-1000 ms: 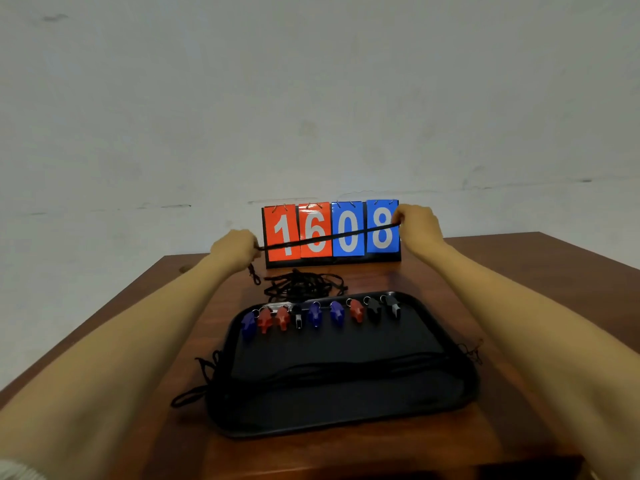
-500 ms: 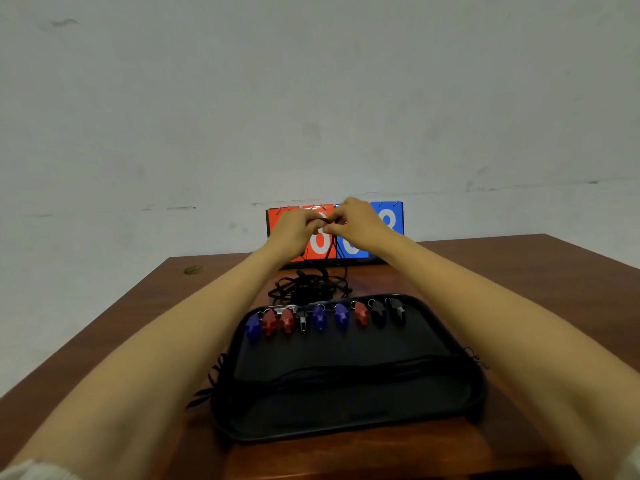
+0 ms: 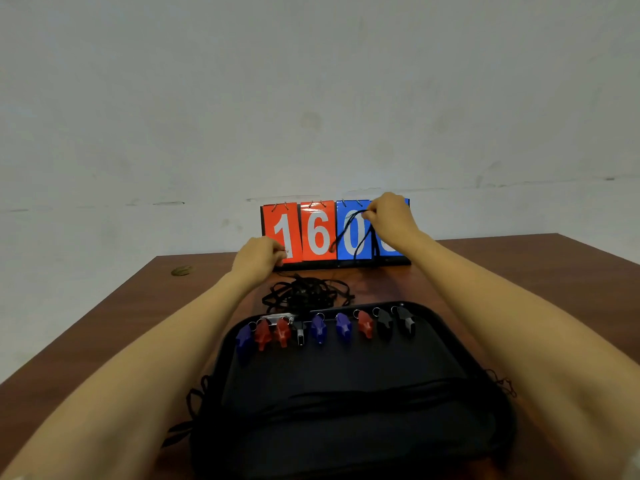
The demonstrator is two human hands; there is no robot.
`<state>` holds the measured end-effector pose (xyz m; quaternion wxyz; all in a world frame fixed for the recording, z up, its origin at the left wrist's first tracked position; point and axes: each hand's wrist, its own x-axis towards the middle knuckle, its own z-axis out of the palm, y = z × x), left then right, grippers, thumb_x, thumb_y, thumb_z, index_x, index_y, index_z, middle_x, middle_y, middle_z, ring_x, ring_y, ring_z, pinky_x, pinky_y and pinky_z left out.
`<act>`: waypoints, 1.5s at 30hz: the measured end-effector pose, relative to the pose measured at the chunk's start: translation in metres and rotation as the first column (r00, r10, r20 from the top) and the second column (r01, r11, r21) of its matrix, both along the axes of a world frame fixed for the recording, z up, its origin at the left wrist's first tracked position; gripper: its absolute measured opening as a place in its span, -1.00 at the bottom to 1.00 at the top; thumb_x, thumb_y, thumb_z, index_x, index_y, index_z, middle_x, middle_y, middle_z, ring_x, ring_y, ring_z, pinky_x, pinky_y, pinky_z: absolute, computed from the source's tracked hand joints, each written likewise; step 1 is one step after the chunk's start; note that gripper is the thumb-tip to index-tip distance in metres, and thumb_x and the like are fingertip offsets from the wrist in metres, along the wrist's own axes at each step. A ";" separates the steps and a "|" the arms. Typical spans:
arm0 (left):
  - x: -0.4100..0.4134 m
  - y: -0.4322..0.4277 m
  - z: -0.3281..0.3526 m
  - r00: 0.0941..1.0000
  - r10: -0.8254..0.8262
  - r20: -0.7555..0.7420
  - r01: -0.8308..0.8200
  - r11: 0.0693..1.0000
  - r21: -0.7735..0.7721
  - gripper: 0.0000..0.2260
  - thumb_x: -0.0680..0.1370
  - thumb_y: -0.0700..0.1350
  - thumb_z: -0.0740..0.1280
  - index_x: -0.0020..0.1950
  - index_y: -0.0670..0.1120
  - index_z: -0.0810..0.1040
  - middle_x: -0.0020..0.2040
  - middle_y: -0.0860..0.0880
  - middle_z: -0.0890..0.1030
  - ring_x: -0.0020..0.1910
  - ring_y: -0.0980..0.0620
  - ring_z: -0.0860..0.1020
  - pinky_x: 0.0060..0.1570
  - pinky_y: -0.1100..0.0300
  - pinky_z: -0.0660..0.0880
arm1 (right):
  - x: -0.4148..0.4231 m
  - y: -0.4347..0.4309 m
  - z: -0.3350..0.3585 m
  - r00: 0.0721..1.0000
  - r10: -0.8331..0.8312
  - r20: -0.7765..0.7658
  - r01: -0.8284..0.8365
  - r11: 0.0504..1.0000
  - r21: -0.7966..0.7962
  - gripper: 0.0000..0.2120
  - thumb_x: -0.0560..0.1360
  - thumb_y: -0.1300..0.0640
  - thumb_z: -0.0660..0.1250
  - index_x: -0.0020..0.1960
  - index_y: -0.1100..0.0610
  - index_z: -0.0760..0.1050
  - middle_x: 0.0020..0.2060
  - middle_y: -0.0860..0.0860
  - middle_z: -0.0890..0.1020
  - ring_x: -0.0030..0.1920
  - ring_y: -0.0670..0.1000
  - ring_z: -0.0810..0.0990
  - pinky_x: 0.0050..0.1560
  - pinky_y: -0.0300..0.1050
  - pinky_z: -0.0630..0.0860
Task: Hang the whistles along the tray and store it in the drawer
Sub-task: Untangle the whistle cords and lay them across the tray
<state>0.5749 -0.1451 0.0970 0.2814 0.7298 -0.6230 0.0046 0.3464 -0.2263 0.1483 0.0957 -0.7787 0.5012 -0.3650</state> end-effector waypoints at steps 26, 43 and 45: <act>-0.036 0.089 0.023 0.946 -0.005 0.324 0.054 0.988 -0.143 -0.74 0.64 -0.08 0.13 0.16 -0.12 0.56 -0.01 -0.10 0.66 -0.04 -0.13 0.60 -0.03 0.04 0.51 | -0.061 0.075 -0.006 0.906 0.041 -0.421 -0.130 0.974 -0.185 -0.71 0.57 0.37 0.15 0.19 0.23 0.56 0.16 0.14 0.50 0.10 0.17 0.53 0.10 -0.03 0.46; -0.008 0.199 -0.051 0.974 -0.183 0.131 0.157 0.970 0.185 -0.85 0.59 -0.16 0.26 0.12 -0.08 0.56 0.03 -0.02 0.62 -0.09 0.04 0.53 -0.10 0.21 0.40 | -0.150 0.150 -0.090 0.839 0.202 -0.505 -0.149 0.978 0.142 -0.95 0.52 0.19 0.33 -0.10 0.09 0.57 -0.09 0.00 0.61 -0.10 0.03 0.57 -0.05 -0.08 0.52; -0.008 0.198 -0.053 0.969 -0.209 0.132 0.176 0.958 0.228 -0.87 0.57 -0.15 0.29 0.08 -0.05 0.59 0.01 0.01 0.61 -0.04 0.06 0.54 -0.01 0.25 0.38 | -0.155 0.154 -0.093 0.833 0.243 -0.497 -0.176 0.968 0.179 -0.94 0.51 0.22 0.35 -0.10 0.15 0.60 -0.10 0.01 0.60 -0.09 0.03 0.56 0.00 -0.04 0.52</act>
